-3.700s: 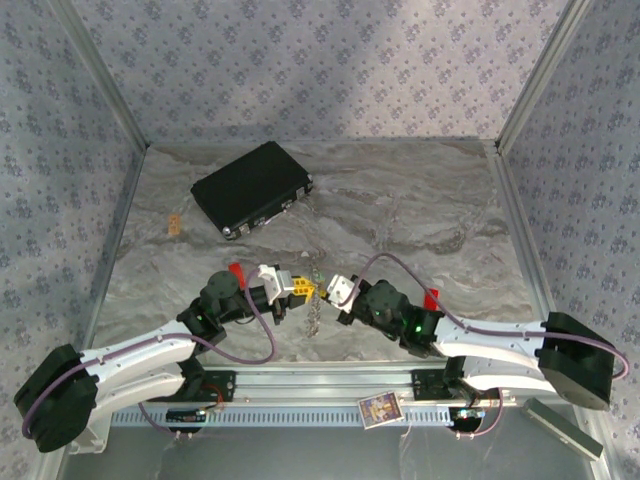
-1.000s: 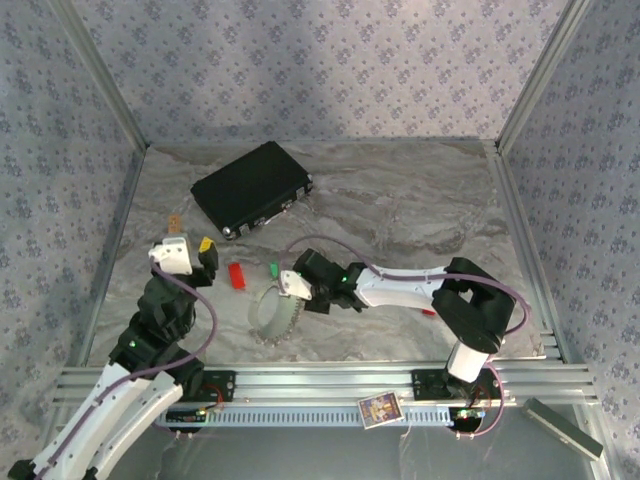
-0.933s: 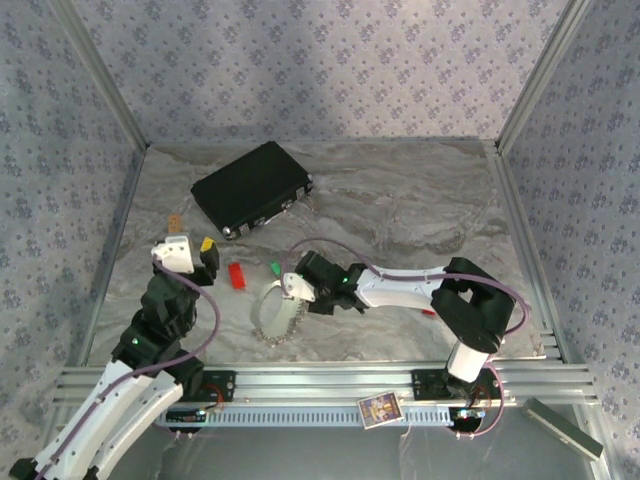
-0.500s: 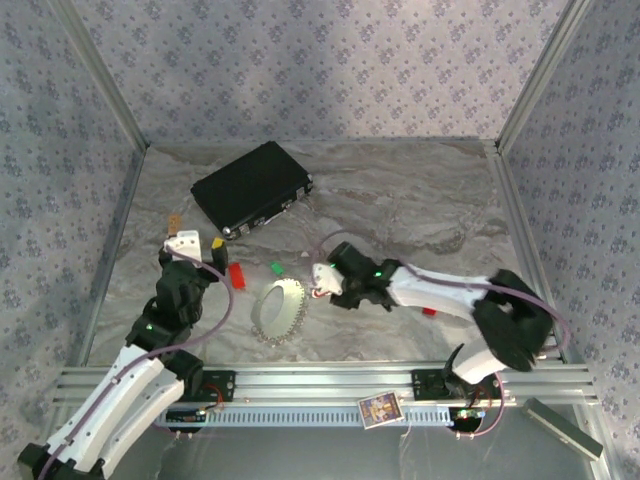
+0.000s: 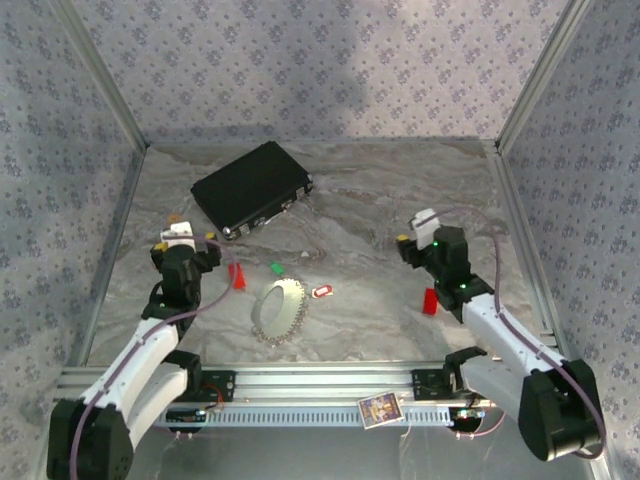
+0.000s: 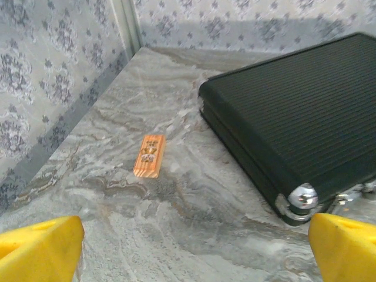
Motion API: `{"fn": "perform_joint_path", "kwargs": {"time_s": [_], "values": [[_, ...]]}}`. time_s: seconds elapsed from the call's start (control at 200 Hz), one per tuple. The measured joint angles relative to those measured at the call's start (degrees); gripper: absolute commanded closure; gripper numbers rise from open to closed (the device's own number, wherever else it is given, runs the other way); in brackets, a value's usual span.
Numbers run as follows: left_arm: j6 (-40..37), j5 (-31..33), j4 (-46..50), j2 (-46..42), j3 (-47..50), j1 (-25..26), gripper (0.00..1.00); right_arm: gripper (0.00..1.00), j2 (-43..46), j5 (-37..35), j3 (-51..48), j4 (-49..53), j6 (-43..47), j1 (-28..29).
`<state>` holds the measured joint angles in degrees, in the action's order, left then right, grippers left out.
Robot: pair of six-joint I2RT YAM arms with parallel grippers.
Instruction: Put the keys on the keyring
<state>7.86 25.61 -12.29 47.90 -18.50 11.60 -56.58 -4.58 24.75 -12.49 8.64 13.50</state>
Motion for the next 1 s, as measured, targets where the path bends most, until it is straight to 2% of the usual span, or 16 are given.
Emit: {"fn": "perform_joint_path", "kwargs": {"time_s": [0.095,0.195,0.3,0.435,0.665,0.8,0.999], "values": [[-0.83,-0.9,-5.09,5.49,0.68,-1.95,0.03,0.37,-3.82,-1.97,-4.96,-10.1,-1.2,-5.55],[-2.14,-2.58,-10.4,11.56,0.7,-3.58,0.03,0.39,-12.44,-2.8,-8.46,-19.52,-2.25,-9.42],[-4.22,-4.44,-15.04,18.12,0.66,-4.39,0.03,0.42,-21.22,-2.51,-8.83,-26.91,-2.69,-11.15],[-6.25,-6.95,-21.16,25.83,0.63,-4.83,0.03,0.4,-29.09,-1.09,-7.87,-33.97,-3.13,-11.56],[-8.87,-10.78,-30.88,34.38,-0.26,-5.99,0.02,0.37,-30.36,1.92,-3.37,-33.64,-4.85,-14.75],[-8.55,-13.68,-36.87,39.04,-0.31,-8.63,0.0,0.36,-30.36,2.49,-2.78,-33.44,-5.49,-15.15],[-6.21,-12.46,-35.69,40.28,-2.67,-10.49,0.0,0.36,-30.36,2.91,-2.8,-33.07,-5.9,-15.13]]}}
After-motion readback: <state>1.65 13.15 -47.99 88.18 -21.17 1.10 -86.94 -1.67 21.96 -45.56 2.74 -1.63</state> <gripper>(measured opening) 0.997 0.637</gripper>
